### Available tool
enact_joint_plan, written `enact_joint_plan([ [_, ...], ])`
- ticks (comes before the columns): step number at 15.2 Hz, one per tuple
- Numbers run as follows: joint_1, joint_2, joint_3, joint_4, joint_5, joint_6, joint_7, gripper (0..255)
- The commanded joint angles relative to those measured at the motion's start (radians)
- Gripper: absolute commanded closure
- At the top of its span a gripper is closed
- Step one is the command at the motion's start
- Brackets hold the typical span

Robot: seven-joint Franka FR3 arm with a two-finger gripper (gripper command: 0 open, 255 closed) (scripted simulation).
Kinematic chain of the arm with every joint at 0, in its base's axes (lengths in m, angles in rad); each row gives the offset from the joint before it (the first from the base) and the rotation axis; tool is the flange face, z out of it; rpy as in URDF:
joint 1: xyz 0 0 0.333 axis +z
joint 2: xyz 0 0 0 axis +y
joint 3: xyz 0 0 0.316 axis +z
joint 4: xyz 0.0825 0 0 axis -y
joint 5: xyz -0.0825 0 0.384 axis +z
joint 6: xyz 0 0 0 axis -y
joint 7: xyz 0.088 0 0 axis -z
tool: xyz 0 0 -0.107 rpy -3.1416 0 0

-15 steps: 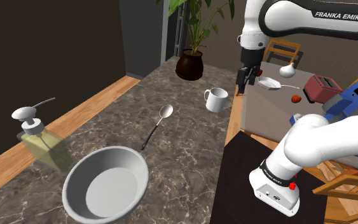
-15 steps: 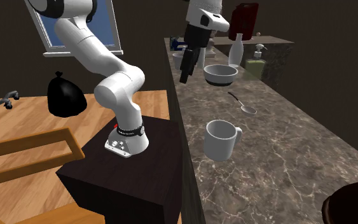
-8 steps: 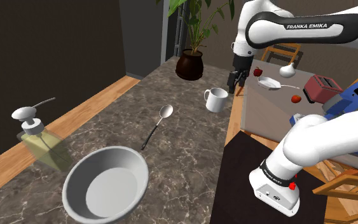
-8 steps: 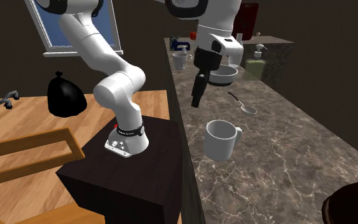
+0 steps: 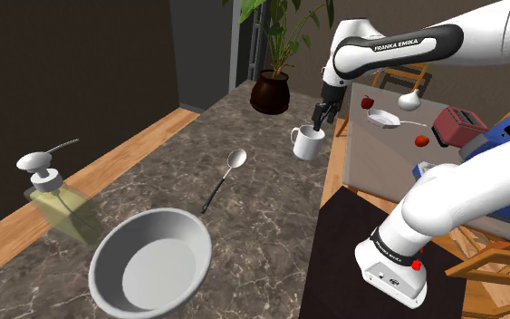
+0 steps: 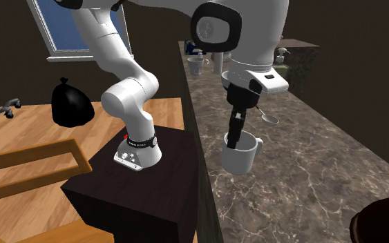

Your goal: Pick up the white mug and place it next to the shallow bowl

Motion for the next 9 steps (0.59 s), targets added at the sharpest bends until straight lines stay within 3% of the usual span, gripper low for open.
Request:
enact_joint_plan([
  [1,-0.005,0.065,-0.030,0.018,0.010,0.071,-0.033,0],
  [9,-0.006,0.126,-0.046,-0.038,0.017,0.194,-0.048,0],
])
